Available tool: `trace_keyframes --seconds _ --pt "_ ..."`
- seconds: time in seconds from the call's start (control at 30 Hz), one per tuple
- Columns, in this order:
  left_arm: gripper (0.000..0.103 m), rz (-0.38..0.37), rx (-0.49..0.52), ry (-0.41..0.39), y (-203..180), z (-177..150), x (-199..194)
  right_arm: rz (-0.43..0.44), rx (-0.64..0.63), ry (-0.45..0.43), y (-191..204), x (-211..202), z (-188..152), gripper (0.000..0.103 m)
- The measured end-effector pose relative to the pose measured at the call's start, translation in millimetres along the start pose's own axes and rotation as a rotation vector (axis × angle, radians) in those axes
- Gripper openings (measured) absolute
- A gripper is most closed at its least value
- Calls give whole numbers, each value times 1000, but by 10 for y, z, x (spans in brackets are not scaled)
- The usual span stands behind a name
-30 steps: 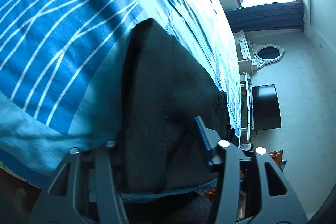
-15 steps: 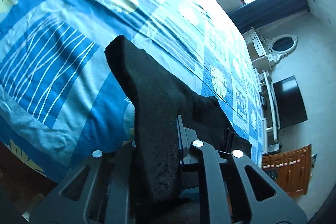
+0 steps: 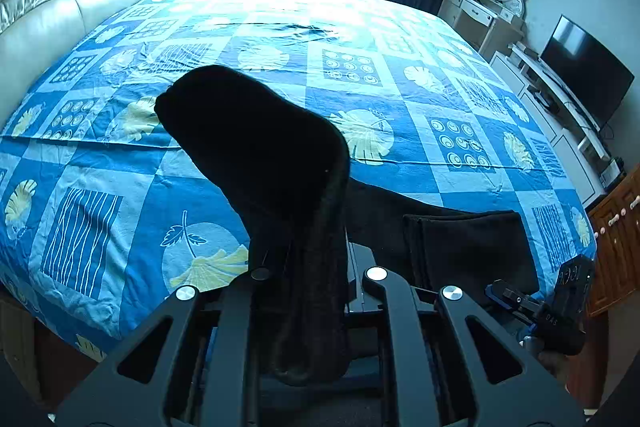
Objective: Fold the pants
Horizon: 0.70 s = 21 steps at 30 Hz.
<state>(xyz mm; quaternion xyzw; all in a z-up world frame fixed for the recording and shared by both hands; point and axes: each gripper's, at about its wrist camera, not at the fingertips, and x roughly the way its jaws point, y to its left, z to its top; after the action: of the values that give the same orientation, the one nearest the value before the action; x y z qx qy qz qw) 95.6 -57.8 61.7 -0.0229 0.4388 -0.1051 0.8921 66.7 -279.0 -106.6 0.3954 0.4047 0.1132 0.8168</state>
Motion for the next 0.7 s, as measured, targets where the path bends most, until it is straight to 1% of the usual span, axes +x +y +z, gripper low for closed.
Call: trace_keyframes --seconds 0.17,0.23,0.3,0.4,0.53,0.7 --pt "13 54 91 6 -469 -36 151 13 13 -5 -15 -9 -9 86" --pt "13 71 113 12 -619 -46 236 18 15 -6 -23 -7 -11 86" --pt "13 75 125 26 -745 -60 326 24 16 -7 -61 -22 -11 86" --pt "13 108 155 31 -931 -105 462 39 25 -14 -98 -41 -22 86" --pt "13 126 194 52 -1163 -179 652 60 39 -16 -133 -71 -34 86" --pt "13 150 242 71 -1386 -296 836 92 70 -24 -199 -109 -38 86"
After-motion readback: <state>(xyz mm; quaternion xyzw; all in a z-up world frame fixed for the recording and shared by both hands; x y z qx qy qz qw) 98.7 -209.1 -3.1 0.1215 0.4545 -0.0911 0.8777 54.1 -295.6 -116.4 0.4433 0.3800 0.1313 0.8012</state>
